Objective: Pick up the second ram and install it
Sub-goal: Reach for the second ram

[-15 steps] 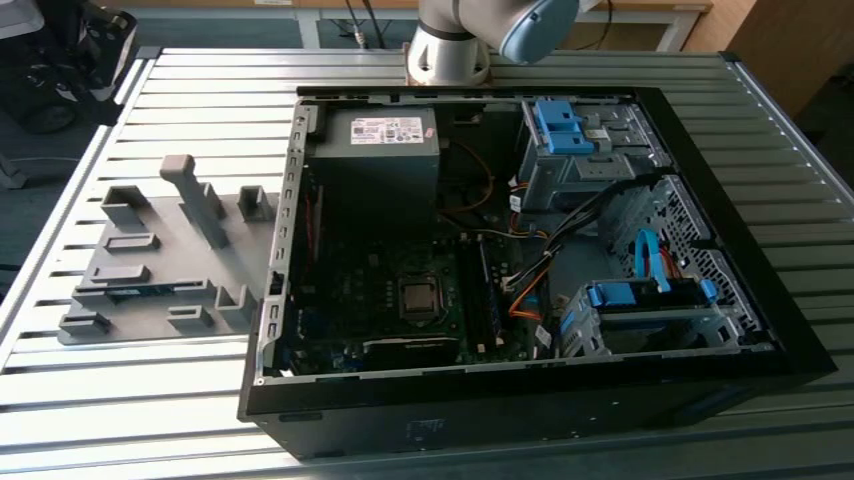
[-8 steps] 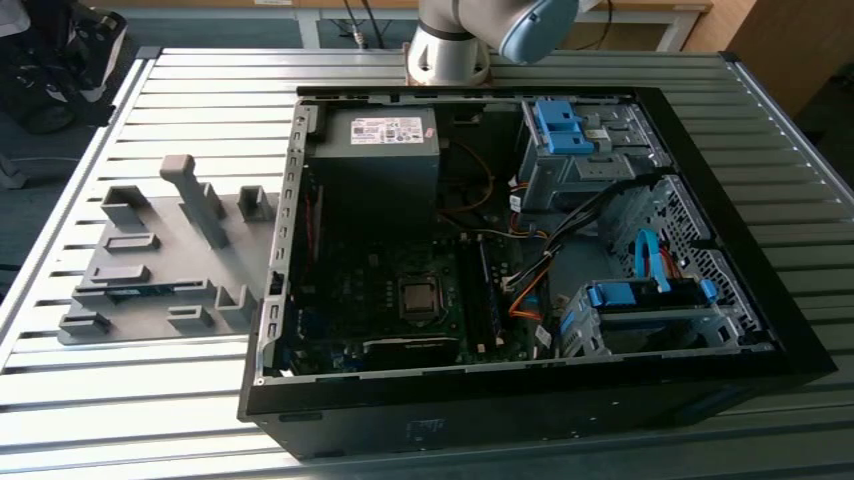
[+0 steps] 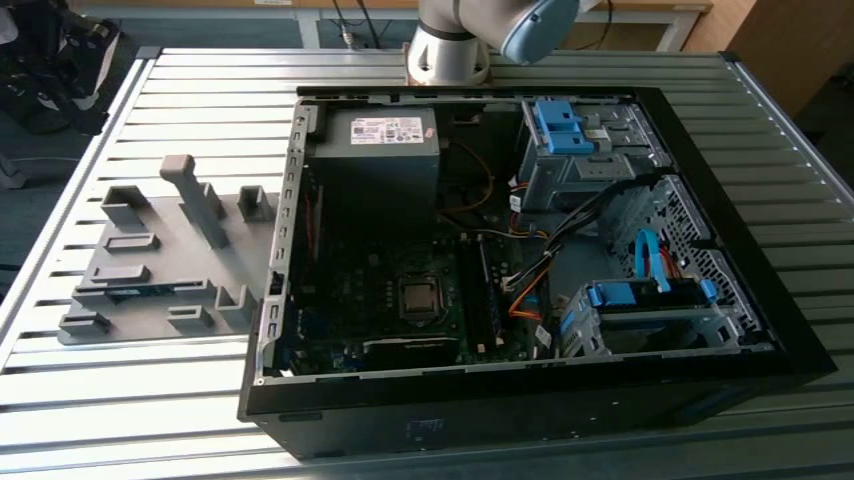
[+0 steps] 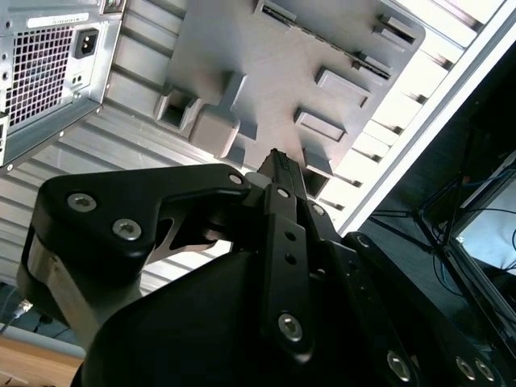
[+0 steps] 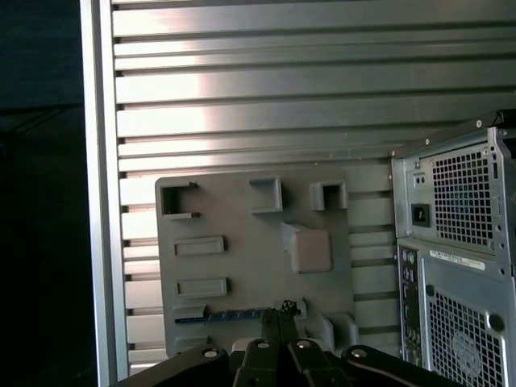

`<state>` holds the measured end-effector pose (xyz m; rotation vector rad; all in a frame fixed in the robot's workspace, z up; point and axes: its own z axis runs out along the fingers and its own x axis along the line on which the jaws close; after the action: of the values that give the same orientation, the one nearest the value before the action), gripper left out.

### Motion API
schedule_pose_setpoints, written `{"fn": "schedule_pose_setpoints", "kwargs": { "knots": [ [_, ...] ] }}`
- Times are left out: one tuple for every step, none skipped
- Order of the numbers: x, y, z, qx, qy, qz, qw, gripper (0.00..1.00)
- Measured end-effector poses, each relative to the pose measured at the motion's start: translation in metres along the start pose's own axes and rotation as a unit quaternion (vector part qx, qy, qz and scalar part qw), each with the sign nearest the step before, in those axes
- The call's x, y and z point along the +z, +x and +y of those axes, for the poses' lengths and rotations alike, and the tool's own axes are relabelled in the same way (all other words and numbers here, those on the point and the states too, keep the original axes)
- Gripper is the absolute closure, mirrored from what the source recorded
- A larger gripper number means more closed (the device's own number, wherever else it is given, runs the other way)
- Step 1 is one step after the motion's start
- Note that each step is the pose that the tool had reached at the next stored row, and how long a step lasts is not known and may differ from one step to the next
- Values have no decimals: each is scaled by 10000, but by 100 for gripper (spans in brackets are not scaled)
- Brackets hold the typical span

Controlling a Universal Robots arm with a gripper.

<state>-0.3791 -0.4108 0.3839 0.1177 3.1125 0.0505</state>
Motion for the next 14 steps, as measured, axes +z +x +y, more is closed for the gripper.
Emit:
{"fn": "schedule_pose_setpoints", "kwargs": {
  "knots": [
    [0,2,-10,0,0,0,10000,89],
    [0,6,-19,0,0,0,10000,89],
    [0,12,-22,1,0,0,10000,89],
    [-1,17,-24,0,0,0,10000,89],
    [-1,23,-25,0,0,0,10000,89],
    [-1,30,-26,0,0,0,10000,89],
    [-1,38,-27,0,0,0,10000,89],
    [-1,49,-28,0,0,0,10000,89],
    [-1,61,-29,0,0,0,10000,89],
    [-1,74,-30,0,0,0,10000,89],
    [-2,85,-30,0,0,0,10000,89],
    [-2,96,-31,0,0,0,10000,89],
    [-2,105,-32,0,0,0,10000,89],
    [-2,113,-33,0,0,0,10000,89]
  ]
}}
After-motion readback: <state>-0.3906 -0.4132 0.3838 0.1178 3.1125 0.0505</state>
